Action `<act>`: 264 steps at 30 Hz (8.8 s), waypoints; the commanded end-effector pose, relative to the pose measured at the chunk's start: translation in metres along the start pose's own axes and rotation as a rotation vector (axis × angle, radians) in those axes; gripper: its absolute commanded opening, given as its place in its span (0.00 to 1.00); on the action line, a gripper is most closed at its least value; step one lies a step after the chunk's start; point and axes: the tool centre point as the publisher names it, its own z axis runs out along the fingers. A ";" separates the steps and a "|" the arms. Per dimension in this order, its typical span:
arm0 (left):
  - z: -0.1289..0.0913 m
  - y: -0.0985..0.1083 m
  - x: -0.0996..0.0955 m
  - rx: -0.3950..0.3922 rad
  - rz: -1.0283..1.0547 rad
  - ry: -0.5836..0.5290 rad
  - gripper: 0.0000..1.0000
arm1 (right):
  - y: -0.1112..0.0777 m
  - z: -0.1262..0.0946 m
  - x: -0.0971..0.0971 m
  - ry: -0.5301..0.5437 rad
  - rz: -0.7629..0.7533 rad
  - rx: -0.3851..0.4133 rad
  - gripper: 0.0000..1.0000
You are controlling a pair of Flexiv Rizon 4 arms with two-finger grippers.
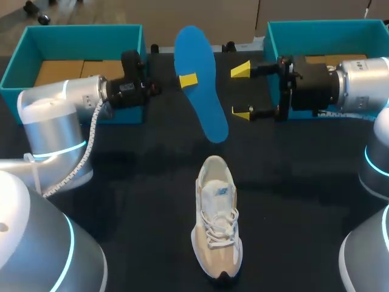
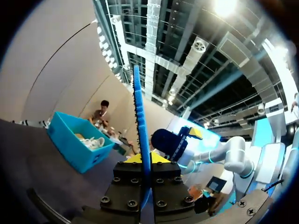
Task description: Take the shoe out of the shoebox, open the shoe tongue, remove and reinsert the insole, then place the shoe into the shoebox
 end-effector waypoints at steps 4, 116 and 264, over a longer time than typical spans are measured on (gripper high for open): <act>-0.006 -0.006 0.016 -0.131 0.411 -0.010 0.00 | 0.001 0.002 0.000 -0.001 0.000 0.000 1.00; -0.008 0.022 0.036 -0.228 2.205 0.214 0.00 | -0.009 0.065 -0.032 -0.004 -0.106 0.113 1.00; -0.090 0.056 0.066 -1.032 1.213 0.211 1.00 | -0.013 0.013 -0.064 -0.042 -0.445 -0.130 0.00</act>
